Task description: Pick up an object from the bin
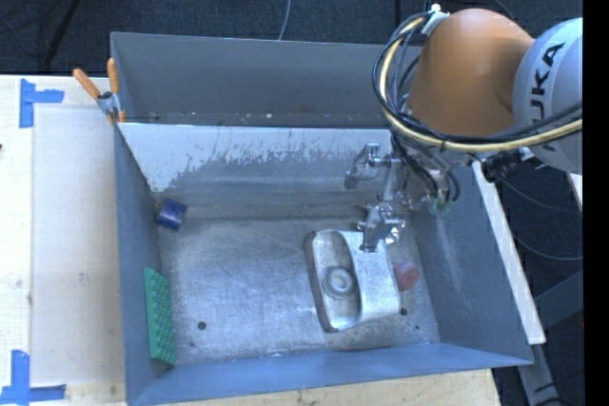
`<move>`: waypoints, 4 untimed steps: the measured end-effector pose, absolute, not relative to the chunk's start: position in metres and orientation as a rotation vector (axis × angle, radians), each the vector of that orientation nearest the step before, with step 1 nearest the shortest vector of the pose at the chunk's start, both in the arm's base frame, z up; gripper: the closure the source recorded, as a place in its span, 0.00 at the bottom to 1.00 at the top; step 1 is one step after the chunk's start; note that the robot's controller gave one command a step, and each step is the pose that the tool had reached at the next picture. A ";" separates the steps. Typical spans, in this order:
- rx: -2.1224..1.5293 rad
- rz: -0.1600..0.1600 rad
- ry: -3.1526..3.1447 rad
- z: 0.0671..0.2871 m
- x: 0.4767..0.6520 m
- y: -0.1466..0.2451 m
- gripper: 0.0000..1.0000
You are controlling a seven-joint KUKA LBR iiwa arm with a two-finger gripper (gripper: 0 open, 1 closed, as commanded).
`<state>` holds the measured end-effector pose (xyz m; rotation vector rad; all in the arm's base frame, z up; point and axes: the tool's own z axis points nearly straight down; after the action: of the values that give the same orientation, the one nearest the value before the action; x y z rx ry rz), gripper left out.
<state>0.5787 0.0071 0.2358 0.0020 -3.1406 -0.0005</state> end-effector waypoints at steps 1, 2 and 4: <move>0.115 -0.008 -3.140 0.100 0.613 -0.032 0.00; 0.005 0.009 -3.158 0.098 0.620 -0.053 0.00; -0.003 0.003 -3.162 0.087 0.617 -0.053 0.00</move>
Offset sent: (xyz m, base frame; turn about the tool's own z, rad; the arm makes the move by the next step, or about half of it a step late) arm 0.0349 -0.0473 -0.1658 -0.0749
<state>0.6171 -0.0528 0.0873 -0.0032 -3.1620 0.0026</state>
